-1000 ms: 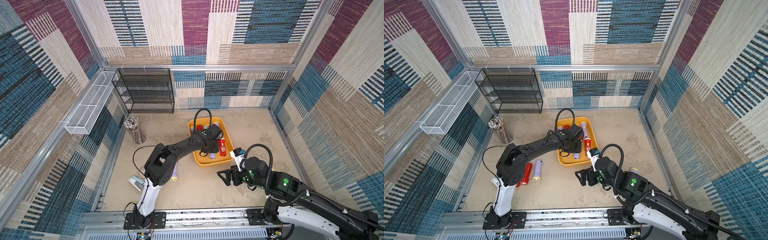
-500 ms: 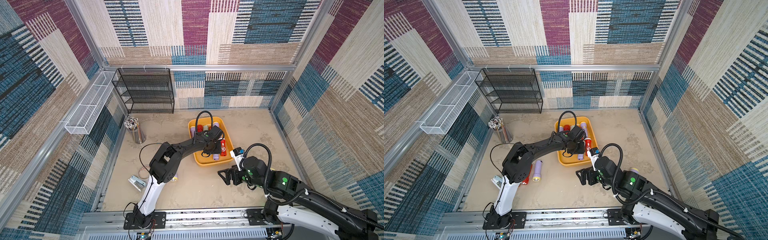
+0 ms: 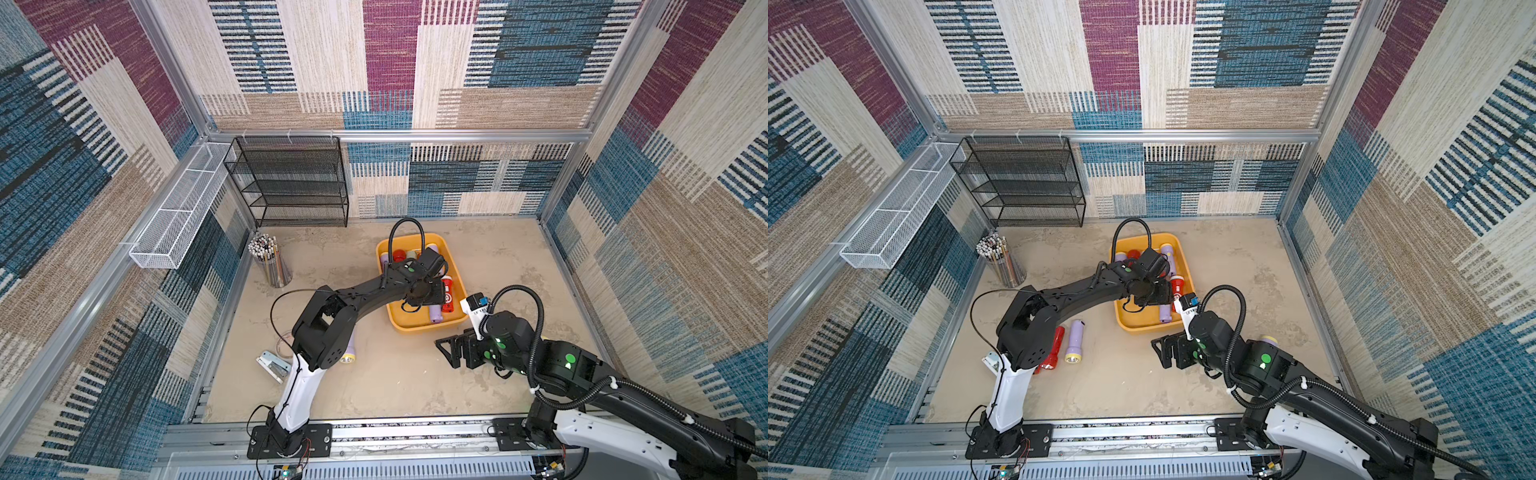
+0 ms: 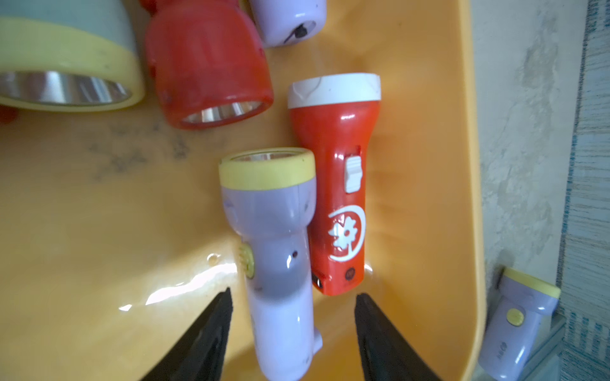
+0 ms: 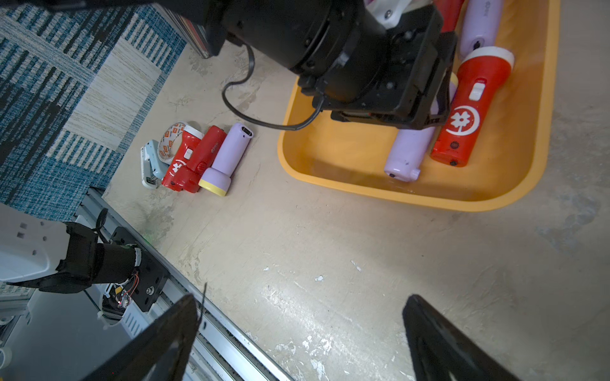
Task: Put the flashlights into the storage boxes
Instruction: Place the flashlight at the storage box, then adjust the storage box at the center of the board.
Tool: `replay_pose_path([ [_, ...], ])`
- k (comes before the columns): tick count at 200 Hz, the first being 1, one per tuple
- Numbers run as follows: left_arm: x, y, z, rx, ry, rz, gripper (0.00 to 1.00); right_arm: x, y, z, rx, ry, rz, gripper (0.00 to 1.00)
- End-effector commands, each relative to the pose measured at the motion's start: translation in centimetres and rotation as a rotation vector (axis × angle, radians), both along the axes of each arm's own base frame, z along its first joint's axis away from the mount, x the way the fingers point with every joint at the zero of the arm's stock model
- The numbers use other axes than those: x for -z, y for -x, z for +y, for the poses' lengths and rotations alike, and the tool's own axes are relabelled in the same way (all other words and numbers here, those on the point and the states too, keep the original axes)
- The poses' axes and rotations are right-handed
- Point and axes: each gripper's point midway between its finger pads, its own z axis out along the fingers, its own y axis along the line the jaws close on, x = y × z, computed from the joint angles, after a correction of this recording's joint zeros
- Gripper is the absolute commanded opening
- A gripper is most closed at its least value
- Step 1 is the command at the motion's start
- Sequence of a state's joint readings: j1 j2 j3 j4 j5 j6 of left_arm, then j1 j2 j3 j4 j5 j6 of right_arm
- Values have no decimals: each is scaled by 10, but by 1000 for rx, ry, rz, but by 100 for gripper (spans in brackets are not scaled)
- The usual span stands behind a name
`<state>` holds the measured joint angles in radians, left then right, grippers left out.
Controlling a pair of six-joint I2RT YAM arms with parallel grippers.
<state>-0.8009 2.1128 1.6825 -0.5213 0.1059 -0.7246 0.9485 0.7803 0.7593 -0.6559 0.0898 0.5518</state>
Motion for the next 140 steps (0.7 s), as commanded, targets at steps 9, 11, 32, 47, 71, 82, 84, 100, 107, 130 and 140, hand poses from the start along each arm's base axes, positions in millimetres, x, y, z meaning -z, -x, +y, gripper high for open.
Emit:
replay_pose_path([
  [9, -21, 5, 15, 0, -21, -56, 65, -8, -5, 1, 17, -13, -18, 100],
  [11, -22, 5, 17, -2, -24, -59, 65, -8, -5, 2, 18, -13, -18, 100],
  [32, -32, 12, 37, -3, -73, -86, 64, -11, -6, 2, 21, -15, -21, 100],
  [47, -37, 15, 57, -25, -125, -108, 64, -12, -7, 3, 23, -17, -21, 100],
  [71, -42, 18, 93, -72, -212, -146, 64, -9, -8, 5, 21, -14, -17, 100],
  [82, -37, 19, 109, -95, -258, -146, 63, -8, -9, 7, 19, -13, -14, 100],
  [84, -36, 19, 112, -98, -263, -147, 62, -7, -9, 8, 18, -12, -12, 100],
  [100, -26, 21, 127, -123, -283, -127, 55, -6, -10, 11, 11, -14, -9, 100],
  [107, -22, 21, 132, -134, -285, -119, 55, -6, -10, 12, 9, -15, -8, 100],
  [130, -8, 21, 139, -152, -287, -99, 55, -8, -11, 15, 7, -18, -7, 100],
  [140, -3, 20, 141, -154, -296, -91, 55, -8, -12, 15, 10, -19, -5, 100],
])
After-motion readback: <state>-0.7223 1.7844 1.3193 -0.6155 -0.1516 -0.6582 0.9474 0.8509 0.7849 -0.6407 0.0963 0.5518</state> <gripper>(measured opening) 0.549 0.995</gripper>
